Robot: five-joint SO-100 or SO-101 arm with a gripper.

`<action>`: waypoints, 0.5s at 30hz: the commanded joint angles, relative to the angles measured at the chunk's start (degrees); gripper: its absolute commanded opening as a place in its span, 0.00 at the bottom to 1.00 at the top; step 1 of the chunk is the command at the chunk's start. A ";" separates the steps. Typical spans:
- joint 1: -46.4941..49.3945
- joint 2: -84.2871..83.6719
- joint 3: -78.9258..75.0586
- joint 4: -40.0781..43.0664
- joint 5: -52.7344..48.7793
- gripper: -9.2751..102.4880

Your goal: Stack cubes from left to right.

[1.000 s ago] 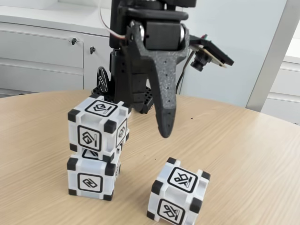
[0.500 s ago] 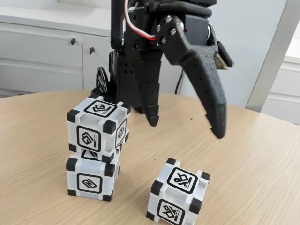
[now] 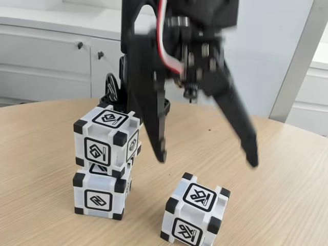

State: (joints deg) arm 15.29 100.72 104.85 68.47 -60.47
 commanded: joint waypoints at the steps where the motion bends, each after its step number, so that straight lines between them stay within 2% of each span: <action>1: 0.70 -5.80 -1.14 -0.53 0.88 0.41; 6: 0.70 -11.69 -1.32 -0.53 -0.18 0.41; 15: -0.09 -11.95 -1.41 -0.62 1.93 0.42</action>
State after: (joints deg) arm 15.29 88.86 104.85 68.38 -59.68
